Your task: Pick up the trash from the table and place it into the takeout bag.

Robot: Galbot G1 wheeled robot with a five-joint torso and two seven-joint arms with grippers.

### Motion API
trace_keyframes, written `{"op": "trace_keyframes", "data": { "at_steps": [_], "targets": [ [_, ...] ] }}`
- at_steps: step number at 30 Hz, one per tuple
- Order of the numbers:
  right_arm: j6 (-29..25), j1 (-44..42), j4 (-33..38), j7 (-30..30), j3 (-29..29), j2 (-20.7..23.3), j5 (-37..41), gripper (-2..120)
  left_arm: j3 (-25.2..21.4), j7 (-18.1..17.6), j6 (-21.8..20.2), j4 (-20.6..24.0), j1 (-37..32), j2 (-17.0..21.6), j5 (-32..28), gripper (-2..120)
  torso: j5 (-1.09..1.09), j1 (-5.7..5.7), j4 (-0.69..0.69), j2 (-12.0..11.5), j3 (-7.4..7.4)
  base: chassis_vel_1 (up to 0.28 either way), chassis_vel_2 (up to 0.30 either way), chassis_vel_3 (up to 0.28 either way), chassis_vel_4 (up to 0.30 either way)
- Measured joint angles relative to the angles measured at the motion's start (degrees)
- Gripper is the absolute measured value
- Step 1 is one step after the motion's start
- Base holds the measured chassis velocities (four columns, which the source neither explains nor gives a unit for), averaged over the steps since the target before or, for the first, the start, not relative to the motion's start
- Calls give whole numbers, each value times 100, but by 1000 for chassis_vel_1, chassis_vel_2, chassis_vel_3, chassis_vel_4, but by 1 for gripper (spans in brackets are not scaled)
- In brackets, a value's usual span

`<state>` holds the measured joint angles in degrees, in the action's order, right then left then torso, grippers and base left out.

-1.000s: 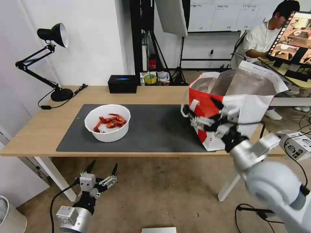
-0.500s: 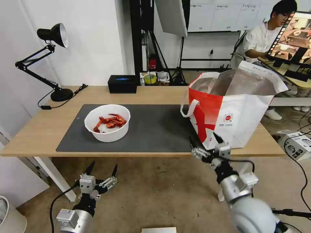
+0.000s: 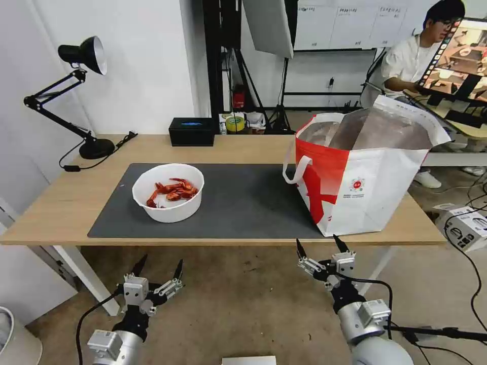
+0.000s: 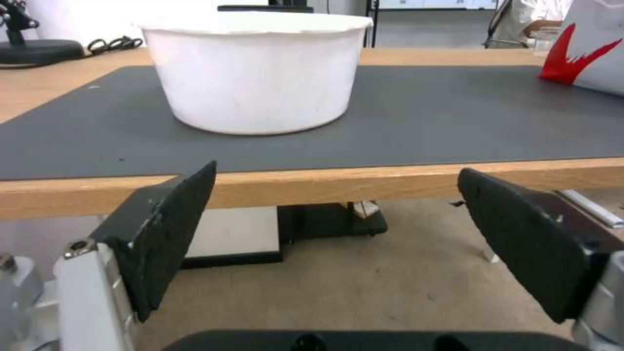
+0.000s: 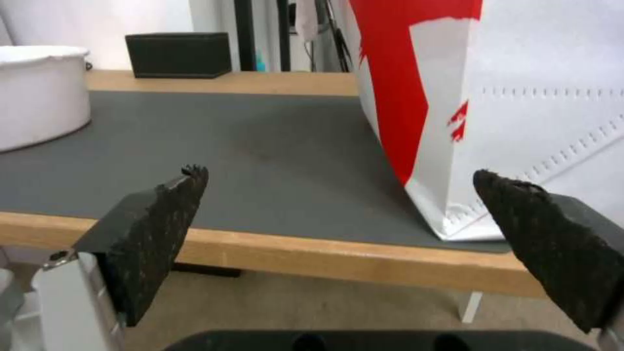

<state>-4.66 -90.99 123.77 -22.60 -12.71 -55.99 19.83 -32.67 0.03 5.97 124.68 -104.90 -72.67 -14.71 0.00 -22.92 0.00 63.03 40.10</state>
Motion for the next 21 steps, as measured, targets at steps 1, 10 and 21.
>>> {"op": "trace_keyframes", "data": {
  "at_steps": [1, 10, 21],
  "targets": [
    [-3, -22, -5, -9, 2, -23, -10, 100, -5, 0, 1, 5, -7, 3, 0, 100, 0, 0, 0, 0, 0, 0, 0, 0, 0],
    [-49, -51, -14, -12, 3, -37, -38, 100, -1, 0, -6, -49, 20, -7, 52, 100, 0, 0, 0, 0, 0, 0, 0, 0, 0],
    [-39, -47, -8, -12, 2, -27, -37, 100, -251, -326, -461, 48, 328, 472, -358, 100, 1, 0, 0, 0, 1, 0, 0, 0, 0]
  ]
}}
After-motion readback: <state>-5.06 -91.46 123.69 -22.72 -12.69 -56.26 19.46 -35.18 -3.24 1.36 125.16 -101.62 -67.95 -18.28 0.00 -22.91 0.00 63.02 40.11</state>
